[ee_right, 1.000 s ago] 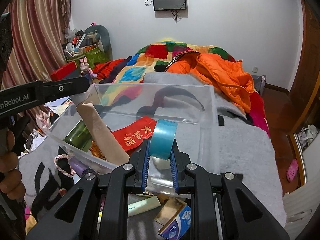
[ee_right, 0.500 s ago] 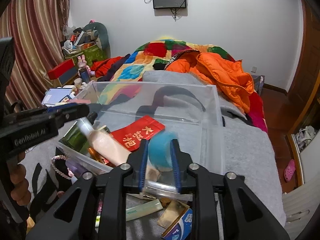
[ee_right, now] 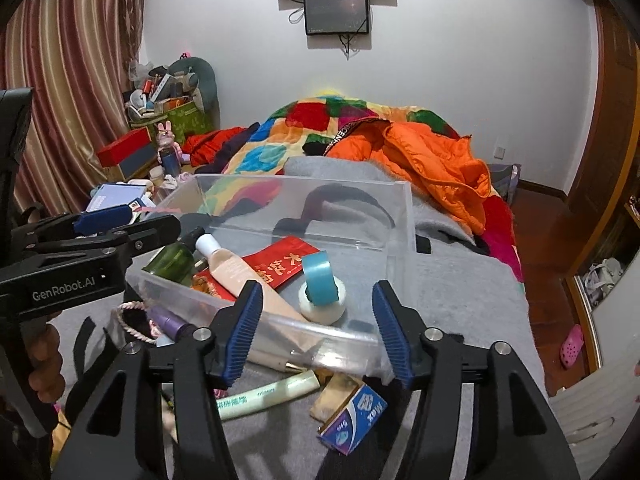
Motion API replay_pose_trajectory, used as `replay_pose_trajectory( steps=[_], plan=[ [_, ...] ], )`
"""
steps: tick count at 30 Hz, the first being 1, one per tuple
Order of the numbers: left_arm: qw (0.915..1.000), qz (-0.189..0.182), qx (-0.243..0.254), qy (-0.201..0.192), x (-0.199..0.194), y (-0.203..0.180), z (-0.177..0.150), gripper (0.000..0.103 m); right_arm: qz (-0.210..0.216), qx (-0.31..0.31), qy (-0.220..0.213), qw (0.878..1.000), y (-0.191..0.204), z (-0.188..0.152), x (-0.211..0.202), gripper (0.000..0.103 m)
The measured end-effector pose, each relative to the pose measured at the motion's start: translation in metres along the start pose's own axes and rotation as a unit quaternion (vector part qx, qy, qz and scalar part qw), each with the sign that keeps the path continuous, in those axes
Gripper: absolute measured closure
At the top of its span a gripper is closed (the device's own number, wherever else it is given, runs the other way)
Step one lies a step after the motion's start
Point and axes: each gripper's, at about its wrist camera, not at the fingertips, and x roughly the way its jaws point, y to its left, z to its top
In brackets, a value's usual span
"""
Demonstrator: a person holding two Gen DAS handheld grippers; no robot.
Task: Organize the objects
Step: 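Grasp the red-capped lip tube with left tool while right tool grasps blue-white box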
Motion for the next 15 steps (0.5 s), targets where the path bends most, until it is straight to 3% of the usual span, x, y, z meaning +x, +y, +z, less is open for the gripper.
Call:
replay_pose_trajectory(
  steps=[3,8,15],
  plan=[
    [0.9999,0.005,0.005,-0.008,-0.012,0.001,-0.003,0.013,-0.004,0.0,-0.004,1.0,-0.001,-0.002,-0.008,0.045],
    [0.9997,0.009,0.02,-0.012,-0.026,0.001,-0.014,0.007,-0.012,0.009,-0.013,1.0,-0.008,-0.01,-0.022,0.04],
    [0.9996,-0.007,0.022,0.018,-0.028,0.002,-0.042,0.007,-0.03,0.007,-0.003,1.0,-0.018,-0.028,-0.029,0.04]
  ],
)
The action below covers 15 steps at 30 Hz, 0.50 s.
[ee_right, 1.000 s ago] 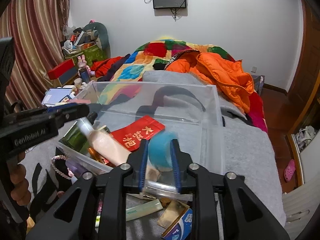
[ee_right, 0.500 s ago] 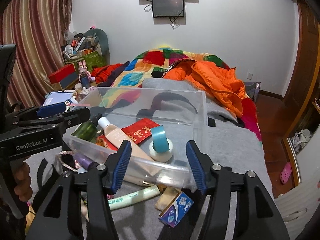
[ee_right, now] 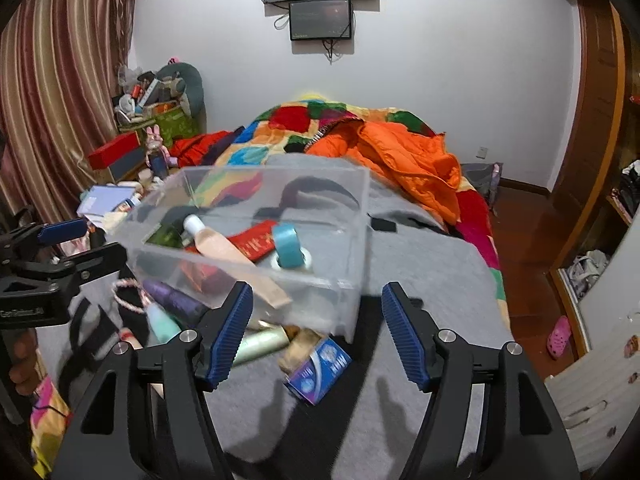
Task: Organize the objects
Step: 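Grasp the red-capped lip tube with left tool while right tool grasps blue-white box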
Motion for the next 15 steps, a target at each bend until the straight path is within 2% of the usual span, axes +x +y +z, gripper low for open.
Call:
replay_pose_trajectory(
  steps=[8,15],
  plan=[
    [0.999,-0.024,0.015,0.036,0.004,-0.009,-0.034,0.007,-0.008,0.009,0.03,0.999,-0.011,-0.03,0.004,0.04],
    [0.9969,-0.04,0.027,0.062,0.009,-0.024,-0.057,0.007,0.009,0.01,0.066,0.998,-0.013,-0.048,0.018,0.04]
  ],
)
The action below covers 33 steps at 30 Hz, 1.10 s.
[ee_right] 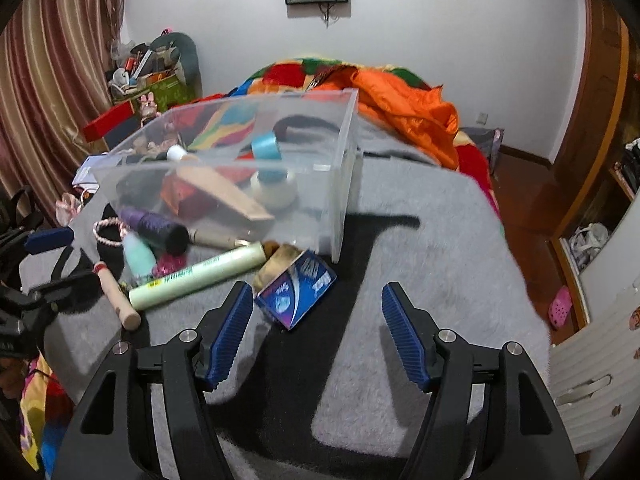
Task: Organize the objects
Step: 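Grasp the red-capped lip tube with left tool while right tool grasps blue-white box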
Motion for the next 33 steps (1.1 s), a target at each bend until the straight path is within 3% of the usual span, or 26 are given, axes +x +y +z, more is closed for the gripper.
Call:
replay_pose_trajectory(
  steps=[9,13,20,23,33],
  plan=[
    [0.9998,-0.012,0.015,0.011,0.012,-0.015,-0.01,0.005,0.027,0.036,0.019,0.999,0.0,0.002,0.018,0.04],
    [0.9996,0.0,0.015,0.024,0.024,-0.018,-0.012,0.006,0.027,0.056,0.024,0.998,0.0,0.005,0.028,0.04],
    [0.9999,0.006,0.004,0.011,0.025,-0.018,-0.016,0.006,0.043,0.068,0.022,0.997,-0.006,0.001,0.026,0.066],
    [0.9999,0.006,-0.005,0.007,0.024,-0.015,-0.016,0.018,0.041,0.061,0.023,0.997,-0.006,-0.004,0.024,0.072],
    [0.9997,0.012,-0.02,-0.005,0.014,-0.008,-0.021,0.019,0.027,0.043,0.016,0.999,-0.005,-0.017,0.012,0.08]
  ],
)
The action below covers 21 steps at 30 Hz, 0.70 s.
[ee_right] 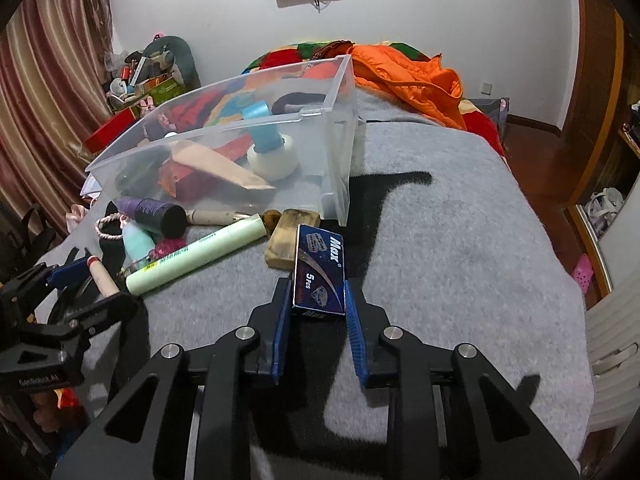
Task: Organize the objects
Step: 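Grasp the red-capped lip tube with left tool while right tool grasps blue-white box, then lower the beige red-capped tube into the box with left tool while right tool drops blue-white box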
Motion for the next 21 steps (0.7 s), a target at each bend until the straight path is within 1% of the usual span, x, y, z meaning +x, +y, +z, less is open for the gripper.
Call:
replay_pose_trajectory(
  steps=[5,9,21],
  plan=[
    [0.9998,0.002,-0.017,-0.006,-0.009,0.009,-0.003,0.019,0.003,0.001,-0.008,1.0,0.001,-0.006,-0.011,0.08],
    [0.9996,0.004,-0.022,-0.019,-0.02,0.012,0.0,0.019,0.008,-0.001,-0.023,1.0,0.005,-0.006,-0.023,0.08],
    [0.9973,0.005,-0.025,-0.069,-0.052,0.015,0.024,0.019,0.023,-0.02,-0.066,0.997,0.025,0.011,-0.052,0.08]
  ],
)
